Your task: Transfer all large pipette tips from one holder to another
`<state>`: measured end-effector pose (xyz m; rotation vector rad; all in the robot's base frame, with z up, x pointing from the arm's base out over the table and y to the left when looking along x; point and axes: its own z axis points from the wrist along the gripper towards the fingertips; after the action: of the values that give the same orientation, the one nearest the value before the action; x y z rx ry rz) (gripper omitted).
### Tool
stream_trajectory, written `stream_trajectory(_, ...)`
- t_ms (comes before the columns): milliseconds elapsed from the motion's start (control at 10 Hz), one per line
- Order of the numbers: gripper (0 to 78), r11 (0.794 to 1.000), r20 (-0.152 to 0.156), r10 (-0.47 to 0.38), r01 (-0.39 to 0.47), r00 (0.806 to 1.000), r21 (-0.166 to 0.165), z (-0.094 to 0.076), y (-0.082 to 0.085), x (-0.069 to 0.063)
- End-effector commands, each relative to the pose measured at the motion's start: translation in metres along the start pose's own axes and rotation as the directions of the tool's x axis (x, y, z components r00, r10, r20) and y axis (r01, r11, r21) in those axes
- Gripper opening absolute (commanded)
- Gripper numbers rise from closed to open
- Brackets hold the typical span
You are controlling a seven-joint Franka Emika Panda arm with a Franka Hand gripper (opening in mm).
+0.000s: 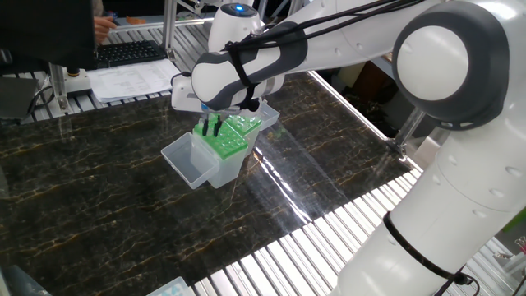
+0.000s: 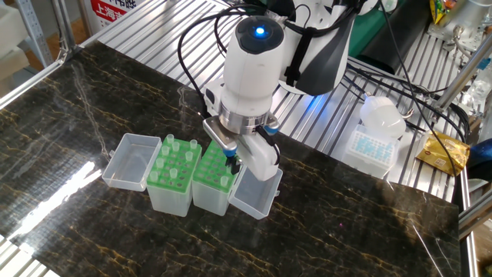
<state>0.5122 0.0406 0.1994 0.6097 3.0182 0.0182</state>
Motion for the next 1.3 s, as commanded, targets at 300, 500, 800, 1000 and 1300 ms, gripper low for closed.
stream_trajectory(300, 1.2, 1.0, 0.004, 0.001, -0.001, 1.0, 0.001, 0.0, 0.0, -0.001)
stream_trajectory(500, 1.2, 1.0, 0.004, 0.001, -0.001, 1.0, 0.001, 0.0, 0.0, -0.001)
stream_trajectory(800, 1.2, 1.0, 0.01, 0.02, -0.02, 1.0, 0.007, -0.015, -0.001, 0.007)
stream_trajectory(1000, 1.2, 1.0, 0.009, 0.021, -0.021, 1.0, 0.011, -0.019, -0.002, 0.008)
stream_trajectory(1300, 1.2, 1.0, 0.001, 0.024, -0.024, 1.0, 0.016, -0.032, -0.004, 0.009)
